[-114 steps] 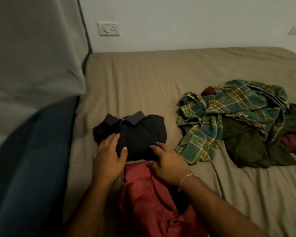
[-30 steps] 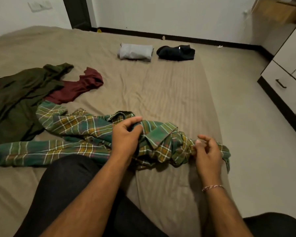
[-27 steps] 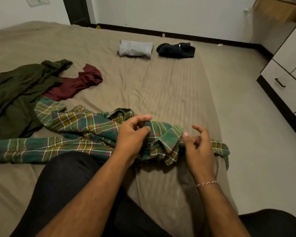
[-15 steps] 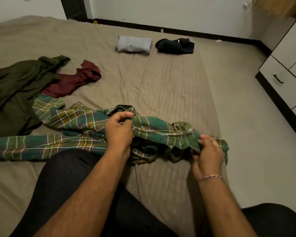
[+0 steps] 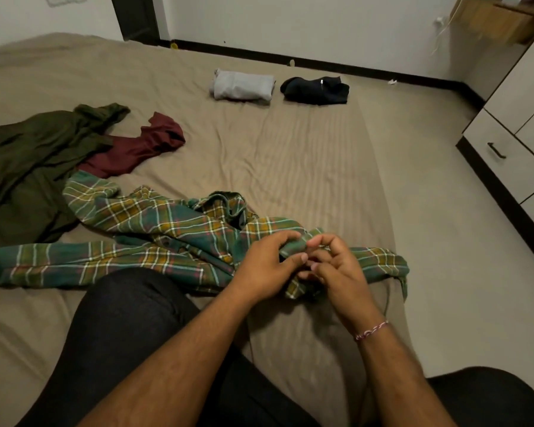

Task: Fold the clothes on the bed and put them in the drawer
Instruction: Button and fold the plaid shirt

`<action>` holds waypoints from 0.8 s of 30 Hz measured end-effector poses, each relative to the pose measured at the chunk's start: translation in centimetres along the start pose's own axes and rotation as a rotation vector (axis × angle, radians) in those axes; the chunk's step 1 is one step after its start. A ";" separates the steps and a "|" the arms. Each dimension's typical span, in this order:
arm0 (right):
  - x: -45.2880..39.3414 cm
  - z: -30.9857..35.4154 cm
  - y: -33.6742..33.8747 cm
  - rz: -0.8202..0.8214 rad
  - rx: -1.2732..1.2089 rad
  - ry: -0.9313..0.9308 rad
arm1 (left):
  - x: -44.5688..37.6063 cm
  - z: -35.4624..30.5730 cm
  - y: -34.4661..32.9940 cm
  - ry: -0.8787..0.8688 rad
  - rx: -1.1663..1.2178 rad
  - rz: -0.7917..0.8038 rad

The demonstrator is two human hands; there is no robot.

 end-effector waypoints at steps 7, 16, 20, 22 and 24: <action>-0.7 5.9 3.1 -0.261 0.457 0.342 | 0.1 0.5 5.4 0.085 0.458 -0.129; -4.6 12.9 -11.4 0.572 0.330 0.055 | -0.6 -9.0 19.6 -0.288 0.318 0.138; -5.1 16.5 -13.8 0.721 0.406 0.005 | -1.9 -14.8 26.8 -0.437 -0.107 0.103; -4.9 19.0 -14.3 0.777 0.537 -0.005 | -2.5 -16.9 29.5 -0.465 -0.246 0.129; -4.4 20.7 -14.9 0.796 0.696 -0.076 | -3.0 -18.3 31.6 -0.471 -0.299 0.145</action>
Point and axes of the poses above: each hand's wrist, its own x-axis away from the middle knuckle, its own y-axis out of the back of the hand, z = x × y, the point moved 9 cm from there along -x, towards the middle knuckle, and after that the axes turned 14 degrees about -x, right-handed, at the moved point
